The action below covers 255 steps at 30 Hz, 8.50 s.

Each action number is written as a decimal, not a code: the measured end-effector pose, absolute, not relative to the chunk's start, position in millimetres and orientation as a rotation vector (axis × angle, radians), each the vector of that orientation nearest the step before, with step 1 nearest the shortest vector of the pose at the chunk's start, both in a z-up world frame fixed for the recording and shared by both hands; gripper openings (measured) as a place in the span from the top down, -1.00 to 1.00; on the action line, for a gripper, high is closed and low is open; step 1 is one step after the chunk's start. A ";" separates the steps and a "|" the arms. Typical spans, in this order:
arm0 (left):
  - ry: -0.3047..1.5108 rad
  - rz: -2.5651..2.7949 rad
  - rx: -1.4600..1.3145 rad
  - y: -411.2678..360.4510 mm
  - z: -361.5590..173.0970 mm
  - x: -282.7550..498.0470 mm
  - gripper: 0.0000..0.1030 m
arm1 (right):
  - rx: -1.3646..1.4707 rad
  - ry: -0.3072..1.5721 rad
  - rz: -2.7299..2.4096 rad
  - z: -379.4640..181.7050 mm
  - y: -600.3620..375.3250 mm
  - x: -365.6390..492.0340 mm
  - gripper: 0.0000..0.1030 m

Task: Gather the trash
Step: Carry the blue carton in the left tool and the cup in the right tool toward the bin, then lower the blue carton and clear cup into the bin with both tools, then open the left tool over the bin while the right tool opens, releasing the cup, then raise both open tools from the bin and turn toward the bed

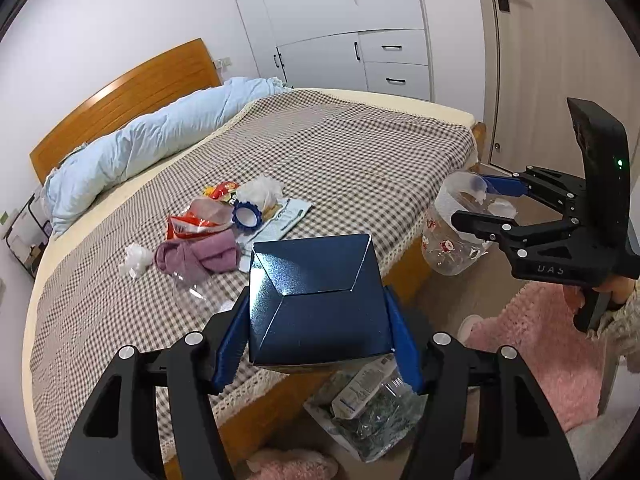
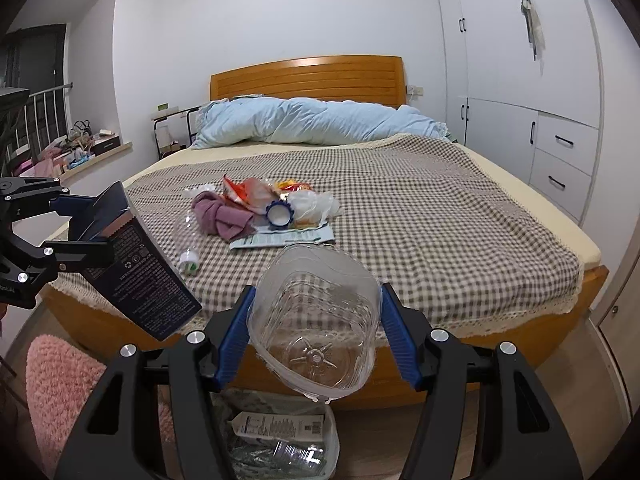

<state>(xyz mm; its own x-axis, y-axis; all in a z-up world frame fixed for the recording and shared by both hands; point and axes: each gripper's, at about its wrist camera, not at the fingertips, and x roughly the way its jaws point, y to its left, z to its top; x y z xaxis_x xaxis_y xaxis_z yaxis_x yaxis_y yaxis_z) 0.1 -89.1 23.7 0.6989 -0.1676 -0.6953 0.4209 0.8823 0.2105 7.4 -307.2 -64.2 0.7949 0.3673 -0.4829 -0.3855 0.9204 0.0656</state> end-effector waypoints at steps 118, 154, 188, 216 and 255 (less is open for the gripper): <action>1.259 -0.995 0.794 -85.7 -389.9 -0.4 -0.17 | -0.063 1.049 0.742 -371.0 -204.2 55.9 -0.17; 1.426 -0.954 0.728 -59.9 -408.1 11.1 -0.17 | -0.312 1.239 0.905 -441.4 -161.6 46.4 -0.41; 1.321 -0.624 0.615 -51.6 -373.4 17.5 -0.85 | -0.469 1.223 0.614 -404.1 -193.2 25.5 -0.84; 1.165 -0.412 0.428 -37.3 -274.8 8.5 -0.85 | -0.440 1.214 0.448 -323.2 -219.7 8.2 -0.84; 0.887 -0.272 0.181 -23.6 -213.4 -30.5 -0.85 | -0.316 0.934 0.156 -260.5 -255.4 -39.4 -0.84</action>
<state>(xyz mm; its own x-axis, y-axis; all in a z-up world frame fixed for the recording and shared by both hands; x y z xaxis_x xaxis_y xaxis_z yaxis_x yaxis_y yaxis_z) -30.5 -23.6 -213.4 0.6008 -0.1591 -0.7834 0.3082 0.9503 0.0434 -39.4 -255.4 -260.5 0.5875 -0.0045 -0.8092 -0.2667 0.9430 -0.1989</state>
